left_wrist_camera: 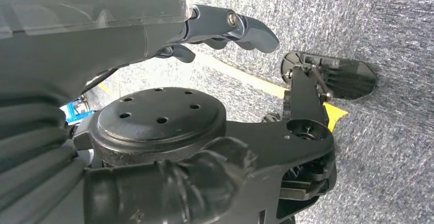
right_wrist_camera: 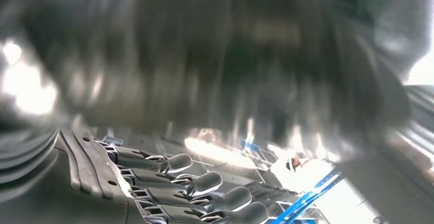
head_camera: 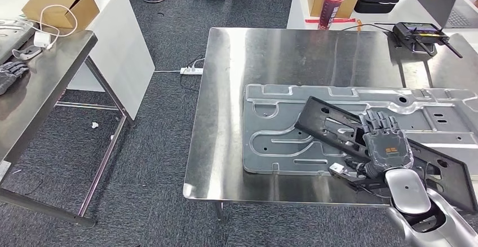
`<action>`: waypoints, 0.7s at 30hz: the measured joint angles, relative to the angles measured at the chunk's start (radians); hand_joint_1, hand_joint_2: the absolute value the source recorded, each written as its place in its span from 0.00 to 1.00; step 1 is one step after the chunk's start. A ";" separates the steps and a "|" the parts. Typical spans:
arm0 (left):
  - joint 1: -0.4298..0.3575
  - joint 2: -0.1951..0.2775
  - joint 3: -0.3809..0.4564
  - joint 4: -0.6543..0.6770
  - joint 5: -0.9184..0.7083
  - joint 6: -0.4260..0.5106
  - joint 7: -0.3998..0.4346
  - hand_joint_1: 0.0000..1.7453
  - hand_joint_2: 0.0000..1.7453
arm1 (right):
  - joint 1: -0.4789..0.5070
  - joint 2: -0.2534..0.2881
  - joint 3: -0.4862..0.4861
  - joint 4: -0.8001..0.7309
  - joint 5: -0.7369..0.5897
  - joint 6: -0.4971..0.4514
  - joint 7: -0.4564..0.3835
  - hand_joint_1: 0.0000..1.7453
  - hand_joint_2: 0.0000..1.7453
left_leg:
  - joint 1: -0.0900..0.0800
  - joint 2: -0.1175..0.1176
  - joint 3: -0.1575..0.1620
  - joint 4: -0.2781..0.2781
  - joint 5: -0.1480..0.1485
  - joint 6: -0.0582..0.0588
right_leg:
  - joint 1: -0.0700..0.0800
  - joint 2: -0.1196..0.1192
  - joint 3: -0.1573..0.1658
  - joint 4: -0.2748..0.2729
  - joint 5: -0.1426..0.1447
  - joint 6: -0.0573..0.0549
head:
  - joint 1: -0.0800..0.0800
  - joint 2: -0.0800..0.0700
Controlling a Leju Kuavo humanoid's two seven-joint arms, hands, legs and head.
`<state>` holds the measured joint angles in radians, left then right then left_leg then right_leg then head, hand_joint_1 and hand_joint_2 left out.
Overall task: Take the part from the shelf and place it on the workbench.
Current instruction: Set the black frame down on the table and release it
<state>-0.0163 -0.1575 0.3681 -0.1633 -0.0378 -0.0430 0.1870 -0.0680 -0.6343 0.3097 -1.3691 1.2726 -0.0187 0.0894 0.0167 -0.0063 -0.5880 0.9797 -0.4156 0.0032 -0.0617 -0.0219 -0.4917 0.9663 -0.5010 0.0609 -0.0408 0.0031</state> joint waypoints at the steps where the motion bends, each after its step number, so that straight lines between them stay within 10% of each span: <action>1: 0.000 0.000 0.000 0.000 0.000 0.000 0.000 0.00 0.00 | 0.000 0.003 0.000 0.003 0.000 0.000 0.000 0.00 0.00 | 0.000 0.000 0.000 0.000 0.000 0.000 | 0.000 0.000 0.000 0.000 0.000 0.000 | 0.000 0.000; 21: 0.000 0.000 0.012 0.000 0.017 0.017 -0.011 0.00 0.00 | 0.025 0.044 0.001 0.050 0.003 -0.026 -0.005 0.00 0.00 | 0.000 0.000 0.000 0.001 0.000 0.000 | 0.000 0.000 0.001 0.000 0.000 0.000 | 0.000 0.000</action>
<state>-0.0161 -0.1579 0.3806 -0.1633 -0.0211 -0.0263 0.1760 -0.0428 -0.5906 0.3105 -1.3188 1.2754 -0.0444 0.0840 0.0167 -0.0064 -0.5879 0.9812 -0.4157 0.0032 -0.0617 -0.0219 -0.4908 0.9663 -0.5009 0.0610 -0.0408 0.0031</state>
